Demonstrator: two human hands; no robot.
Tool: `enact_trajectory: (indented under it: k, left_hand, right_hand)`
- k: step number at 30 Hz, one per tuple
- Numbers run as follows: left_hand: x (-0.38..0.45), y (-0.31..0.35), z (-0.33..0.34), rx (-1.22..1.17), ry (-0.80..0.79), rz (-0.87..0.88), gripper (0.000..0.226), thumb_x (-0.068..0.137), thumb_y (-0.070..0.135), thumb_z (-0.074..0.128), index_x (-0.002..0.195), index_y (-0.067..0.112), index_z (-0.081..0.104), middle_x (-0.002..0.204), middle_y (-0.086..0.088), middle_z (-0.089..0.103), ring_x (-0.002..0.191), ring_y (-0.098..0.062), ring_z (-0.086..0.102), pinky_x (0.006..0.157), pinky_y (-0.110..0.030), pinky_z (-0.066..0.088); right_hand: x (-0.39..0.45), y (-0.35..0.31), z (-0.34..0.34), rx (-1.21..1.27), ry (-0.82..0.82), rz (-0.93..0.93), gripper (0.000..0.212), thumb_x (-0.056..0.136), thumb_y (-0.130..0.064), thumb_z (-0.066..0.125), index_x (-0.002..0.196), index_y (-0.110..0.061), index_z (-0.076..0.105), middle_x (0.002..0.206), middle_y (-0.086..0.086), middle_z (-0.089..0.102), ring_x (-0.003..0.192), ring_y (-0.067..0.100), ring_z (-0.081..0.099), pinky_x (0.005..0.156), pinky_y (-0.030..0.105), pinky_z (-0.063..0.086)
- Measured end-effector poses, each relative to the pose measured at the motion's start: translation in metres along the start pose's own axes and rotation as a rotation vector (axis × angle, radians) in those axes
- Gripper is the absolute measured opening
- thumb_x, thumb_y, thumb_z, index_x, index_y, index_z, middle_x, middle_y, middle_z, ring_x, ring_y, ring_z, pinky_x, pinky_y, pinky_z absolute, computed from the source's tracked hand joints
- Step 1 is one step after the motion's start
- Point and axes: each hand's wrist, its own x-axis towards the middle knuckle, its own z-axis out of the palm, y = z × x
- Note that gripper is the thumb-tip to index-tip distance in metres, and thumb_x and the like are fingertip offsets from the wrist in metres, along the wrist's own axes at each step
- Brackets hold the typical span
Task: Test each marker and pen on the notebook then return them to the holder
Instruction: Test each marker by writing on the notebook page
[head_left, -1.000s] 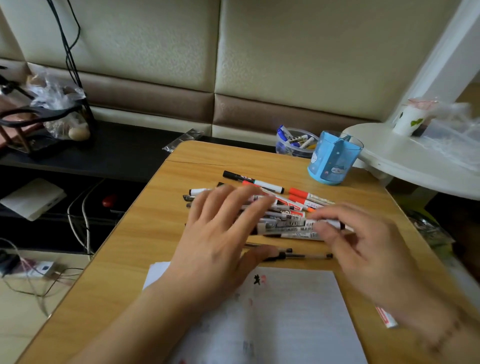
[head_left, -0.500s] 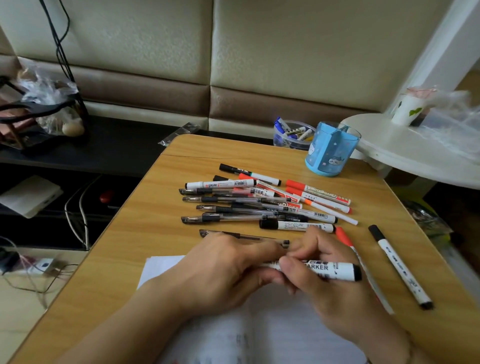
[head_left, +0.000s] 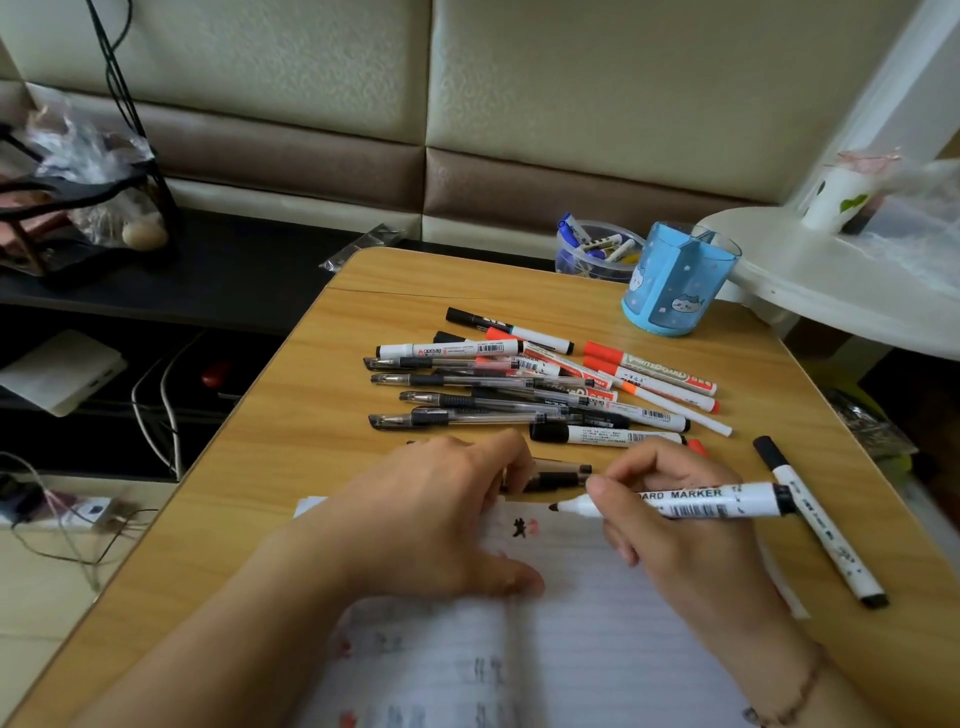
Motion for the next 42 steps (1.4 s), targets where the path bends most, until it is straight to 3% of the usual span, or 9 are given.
enact_trajectory:
  k: [5,10,17,21,25,29,33,37,42]
  left_hand:
    - [0.001,-0.004,0.003,0.011,0.052,0.115,0.038,0.074,0.057,0.068,0.079,0.031,0.039,0.067,0.009,0.046,0.062,-0.013,0.045,0.055,-0.035,0.042]
    - [0.003,-0.007,0.007,-0.074,0.123,0.156,0.018,0.089,0.034,0.055,0.075,0.025,0.047,0.063,0.01,0.046,0.059,-0.013,0.045,0.053,-0.037,0.04]
    - [0.006,-0.006,0.007,-0.154,0.143,0.179,0.034,0.098,0.038,0.046,0.066,0.035,0.035,0.059,0.008,0.043,0.056,-0.013,0.043,0.051,-0.036,0.038]
    - [0.007,-0.006,0.01,-0.117,0.195,0.159,0.032,0.097,0.039,0.047,0.068,0.026,0.039,0.059,0.006,0.044,0.054,-0.015,0.043,0.05,-0.038,0.038]
    - [0.005,-0.005,0.011,-0.154,0.235,0.133,0.003,0.083,0.022,0.054,0.081,0.023,0.052,0.073,0.01,0.049,0.062,-0.013,0.048,0.053,-0.034,0.041]
    - [0.006,-0.005,0.013,-0.153,0.225,0.171,0.037,0.069,0.004,0.052,0.101,0.021,0.056,0.093,0.011,0.047,0.088,-0.007,0.046,0.067,-0.011,0.035]
    - [0.008,-0.004,0.015,-0.198,0.249,0.203,0.049,0.068,-0.008,0.045,0.11,0.017,0.053,0.105,0.007,0.049,0.102,-0.01,0.045,0.085,-0.016,0.038]
    - [0.011,-0.009,0.019,-0.228,0.28,0.164,0.066,0.081,-0.016,0.044,0.129,0.03,0.043,0.121,0.013,0.052,0.111,-0.002,0.049,0.093,-0.018,0.041]
    - [0.013,-0.008,0.019,-0.314,0.368,0.14,0.06,0.088,-0.003,0.063,0.14,0.023,0.045,0.128,0.012,0.063,0.111,0.003,0.06,0.095,-0.019,0.047]
  right_hand:
    - [-0.001,0.009,0.004,-0.101,0.015,0.021,0.039,0.075,-0.049,0.068,0.058,-0.017,0.053,0.044,0.003,0.049,0.04,0.021,0.04,0.038,0.034,0.034]
    - [-0.001,0.005,0.006,-0.129,-0.018,0.014,0.036,0.08,-0.032,0.075,0.057,-0.013,0.055,0.044,0.001,0.05,0.039,0.011,0.038,0.038,0.025,0.03]
    - [-0.001,0.003,0.007,-0.095,-0.008,0.027,0.036,0.083,-0.016,0.075,0.057,-0.006,0.053,0.042,-0.002,0.049,0.038,0.009,0.036,0.038,0.022,0.027]
    - [-0.001,0.003,0.006,-0.111,-0.003,0.052,0.037,0.082,-0.005,0.072,0.053,-0.01,0.049,0.04,-0.007,0.045,0.037,0.004,0.034,0.037,0.018,0.026]
    - [-0.001,0.001,0.007,-0.114,-0.01,0.037,0.035,0.083,-0.012,0.072,0.055,-0.01,0.051,0.043,-0.001,0.046,0.039,0.007,0.036,0.038,0.022,0.028]
    - [-0.001,0.001,0.006,-0.087,-0.017,0.074,0.036,0.083,-0.009,0.073,0.055,-0.007,0.049,0.043,0.008,0.048,0.039,0.015,0.036,0.038,0.028,0.026]
    - [0.001,0.002,0.007,-0.114,0.009,0.064,0.038,0.084,-0.016,0.073,0.054,-0.013,0.049,0.042,-0.001,0.05,0.038,0.014,0.038,0.037,0.031,0.027]
    - [-0.001,0.002,0.003,-0.005,0.012,0.094,0.036,0.071,-0.043,0.072,0.058,-0.015,0.054,0.046,0.011,0.05,0.041,0.034,0.038,0.035,0.045,0.031]
    - [-0.004,-0.005,-0.001,0.23,0.012,0.054,0.034,0.068,-0.048,0.079,0.075,-0.018,0.065,0.056,-0.001,0.057,0.051,0.015,0.047,0.046,0.028,0.039]
